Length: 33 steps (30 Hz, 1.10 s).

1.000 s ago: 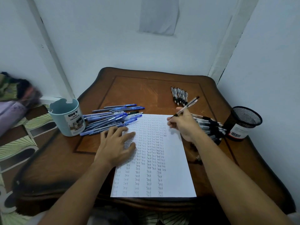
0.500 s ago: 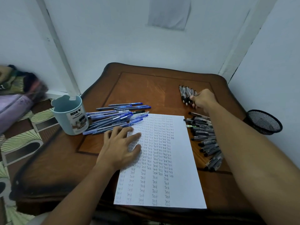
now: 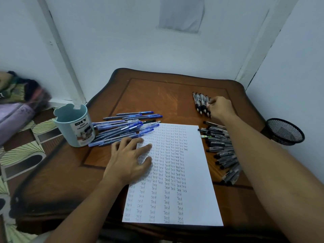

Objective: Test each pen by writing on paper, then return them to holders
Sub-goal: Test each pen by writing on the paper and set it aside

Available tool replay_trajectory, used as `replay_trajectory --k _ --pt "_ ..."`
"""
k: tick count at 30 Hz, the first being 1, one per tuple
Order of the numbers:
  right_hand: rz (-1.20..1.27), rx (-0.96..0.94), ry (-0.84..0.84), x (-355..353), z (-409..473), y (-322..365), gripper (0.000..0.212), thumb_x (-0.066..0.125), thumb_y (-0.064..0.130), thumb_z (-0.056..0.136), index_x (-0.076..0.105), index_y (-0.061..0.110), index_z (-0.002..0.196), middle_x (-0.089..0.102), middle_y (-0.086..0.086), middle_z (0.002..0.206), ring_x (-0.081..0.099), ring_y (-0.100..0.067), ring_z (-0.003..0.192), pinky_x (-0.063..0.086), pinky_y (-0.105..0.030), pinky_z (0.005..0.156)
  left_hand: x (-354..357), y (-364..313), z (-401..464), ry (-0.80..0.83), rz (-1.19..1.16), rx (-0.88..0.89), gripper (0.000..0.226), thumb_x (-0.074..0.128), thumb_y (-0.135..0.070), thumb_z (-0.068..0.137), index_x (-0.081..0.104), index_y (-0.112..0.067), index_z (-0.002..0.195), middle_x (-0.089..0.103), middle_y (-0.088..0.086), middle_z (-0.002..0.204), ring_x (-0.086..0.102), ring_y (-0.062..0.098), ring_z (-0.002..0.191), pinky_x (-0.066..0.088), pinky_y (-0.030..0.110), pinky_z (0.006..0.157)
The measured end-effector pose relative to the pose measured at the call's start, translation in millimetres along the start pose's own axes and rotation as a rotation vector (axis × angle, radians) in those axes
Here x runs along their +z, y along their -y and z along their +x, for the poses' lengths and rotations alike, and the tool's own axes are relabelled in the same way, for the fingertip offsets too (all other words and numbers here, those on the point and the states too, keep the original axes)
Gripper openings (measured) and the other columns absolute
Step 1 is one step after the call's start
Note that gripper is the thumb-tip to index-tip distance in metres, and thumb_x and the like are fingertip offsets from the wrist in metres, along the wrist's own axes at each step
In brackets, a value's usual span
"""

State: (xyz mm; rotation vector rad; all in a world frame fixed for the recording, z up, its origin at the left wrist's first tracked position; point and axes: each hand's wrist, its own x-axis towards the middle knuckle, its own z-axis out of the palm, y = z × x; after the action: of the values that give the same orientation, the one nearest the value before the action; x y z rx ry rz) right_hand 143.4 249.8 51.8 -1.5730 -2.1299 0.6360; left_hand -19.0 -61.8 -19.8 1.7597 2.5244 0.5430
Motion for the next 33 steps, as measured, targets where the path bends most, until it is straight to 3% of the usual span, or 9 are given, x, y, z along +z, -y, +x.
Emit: replay_trajectory --k 3,7,14,18,23,27,30,33 --pt "-0.135 -0.042 0.079 -11 -7 -9 0.018 0.063 0.013 0.098 0.069 0.005 0.113 0.064 -0.011 0.117 0.059 -0.025 0.105 0.048 -0.035 0.09 1 0 0 -0.004 -0.016 0.002 0.069 0.018 -0.069 0.081 0.056 -0.045 0.134 0.043 -0.016 0.145 0.024 0.011 0.136 0.009 0.04 0.106" --pt "-0.367 -0.038 0.28 -19 -16 -24 0.017 0.067 0.009 0.093 0.074 0.01 0.109 0.069 -0.012 0.115 0.063 -0.028 0.102 0.053 -0.038 0.095 2 1 -1 -0.023 -0.023 0.011 0.066 0.022 -0.068 0.082 0.059 -0.044 0.131 0.046 -0.016 0.142 0.027 0.011 0.133 0.01 0.04 0.106" --pt "-0.442 -0.133 0.279 -19 -23 -32 0.015 0.064 0.005 0.094 0.069 0.019 0.099 0.068 -0.009 0.114 0.062 -0.026 0.1 0.052 -0.038 0.093 3 1 0 -0.023 -0.012 0.014 0.066 0.022 -0.068 0.081 0.059 -0.045 0.131 0.046 -0.016 0.142 0.027 0.01 0.132 0.011 0.04 0.105" --pt "-0.496 -0.228 0.283 -20 -28 -28 0.019 0.055 0.008 0.098 0.058 0.028 0.098 0.063 -0.006 0.116 0.057 -0.025 0.104 0.047 -0.048 0.099 4 2 0 -0.032 -0.021 0.016 0.065 0.023 -0.068 0.082 0.06 -0.044 0.13 0.047 -0.015 0.142 0.027 0.01 0.132 0.012 0.041 0.106" --pt "-0.209 -0.38 0.152 -22 -50 -22 0.025 0.046 0.023 0.104 0.051 0.022 0.129 0.049 -0.003 0.117 0.055 -0.017 0.089 0.049 -0.032 0.078 4 2 1 -0.035 -0.026 0.02 0.065 0.024 -0.068 0.082 0.06 -0.043 0.13 0.048 -0.013 0.141 0.028 0.012 0.132 0.012 0.041 0.105" --pt "0.232 -0.313 0.111 -15 -77 -13 0.043 0.042 0.019 0.105 0.044 0.035 0.146 0.052 -0.005 0.092 0.041 -0.011 0.063 0.036 -0.019 0.053 3 -1 0 -0.027 0.0 0.02 0.068 0.021 -0.068 0.081 0.059 -0.042 0.132 0.047 -0.013 0.142 0.028 0.012 0.132 0.011 0.041 0.106" --pt "0.488 -0.211 0.137 -4 -97 -6 0.046 0.041 0.02 0.106 0.045 0.047 0.143 0.055 -0.002 0.077 0.037 -0.011 0.055 0.032 -0.02 0.043 1 -3 -1 -0.023 0.021 0.016 0.071 0.018 -0.067 0.08 0.056 -0.042 0.134 0.045 -0.014 0.144 0.026 0.01 0.133 0.011 0.041 0.107" --pt "0.617 -0.142 0.111 9 -110 -3 0.037 0.04 0.021 0.106 0.054 0.044 0.131 0.048 -0.001 0.068 0.032 -0.01 0.05 0.028 -0.027 0.043 0 -5 -2 -0.017 0.025 0.019 0.072 0.017 -0.066 0.08 0.055 -0.041 0.135 0.045 -0.012 0.145 0.025 0.011 0.134 0.011 0.041 0.108"
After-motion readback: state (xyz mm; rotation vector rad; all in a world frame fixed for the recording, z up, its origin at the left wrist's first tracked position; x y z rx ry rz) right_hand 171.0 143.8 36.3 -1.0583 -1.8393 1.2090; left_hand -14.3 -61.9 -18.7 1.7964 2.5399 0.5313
